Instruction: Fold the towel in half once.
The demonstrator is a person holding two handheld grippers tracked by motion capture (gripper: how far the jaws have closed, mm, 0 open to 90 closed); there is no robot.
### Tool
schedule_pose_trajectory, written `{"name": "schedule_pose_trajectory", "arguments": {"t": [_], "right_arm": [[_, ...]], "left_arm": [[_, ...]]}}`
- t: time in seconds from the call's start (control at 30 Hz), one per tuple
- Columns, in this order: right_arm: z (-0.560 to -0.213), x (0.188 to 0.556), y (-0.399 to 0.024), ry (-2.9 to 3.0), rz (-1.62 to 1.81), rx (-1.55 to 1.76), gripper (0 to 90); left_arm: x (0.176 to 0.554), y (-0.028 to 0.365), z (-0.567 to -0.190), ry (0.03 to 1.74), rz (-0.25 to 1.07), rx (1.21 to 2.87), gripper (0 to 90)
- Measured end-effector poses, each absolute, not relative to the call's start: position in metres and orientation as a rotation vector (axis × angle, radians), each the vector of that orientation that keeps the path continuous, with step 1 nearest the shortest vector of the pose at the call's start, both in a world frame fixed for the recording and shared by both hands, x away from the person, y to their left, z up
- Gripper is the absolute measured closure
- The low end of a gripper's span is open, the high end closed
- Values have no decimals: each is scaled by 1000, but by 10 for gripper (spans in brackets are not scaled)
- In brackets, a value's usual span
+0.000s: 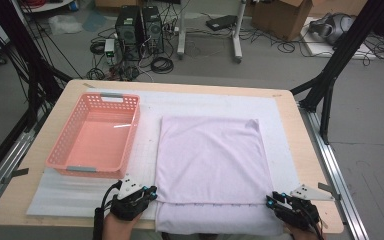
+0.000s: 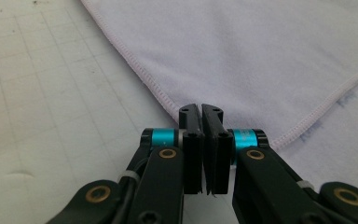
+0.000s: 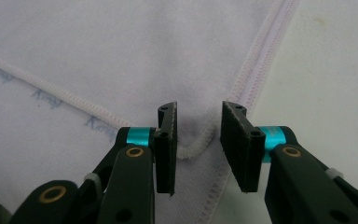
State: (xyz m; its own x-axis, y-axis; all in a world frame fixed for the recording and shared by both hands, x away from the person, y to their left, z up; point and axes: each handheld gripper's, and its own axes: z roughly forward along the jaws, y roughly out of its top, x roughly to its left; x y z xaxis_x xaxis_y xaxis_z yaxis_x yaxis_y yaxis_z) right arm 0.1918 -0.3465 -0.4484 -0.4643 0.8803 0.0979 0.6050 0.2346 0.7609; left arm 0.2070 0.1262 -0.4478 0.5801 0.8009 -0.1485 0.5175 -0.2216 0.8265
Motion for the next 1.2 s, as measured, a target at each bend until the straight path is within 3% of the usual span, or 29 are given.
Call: {"name": "schedule_pose_trajectory", "arguments": {"t": [0.23, 0.37, 1.2], "right_arm": [[-449, 192, -342, 2197, 1071, 1320, 818], [-449, 191, -341, 2200, 1074, 1308, 844], [-423, 167, -351, 2164, 1152, 1263, 858]], "left_arm": [[207, 125, -449, 1066, 388, 1896, 867], [207, 125, -449, 1067, 389, 1888, 871], [186, 122, -423, 968, 330, 1789, 877]]}}
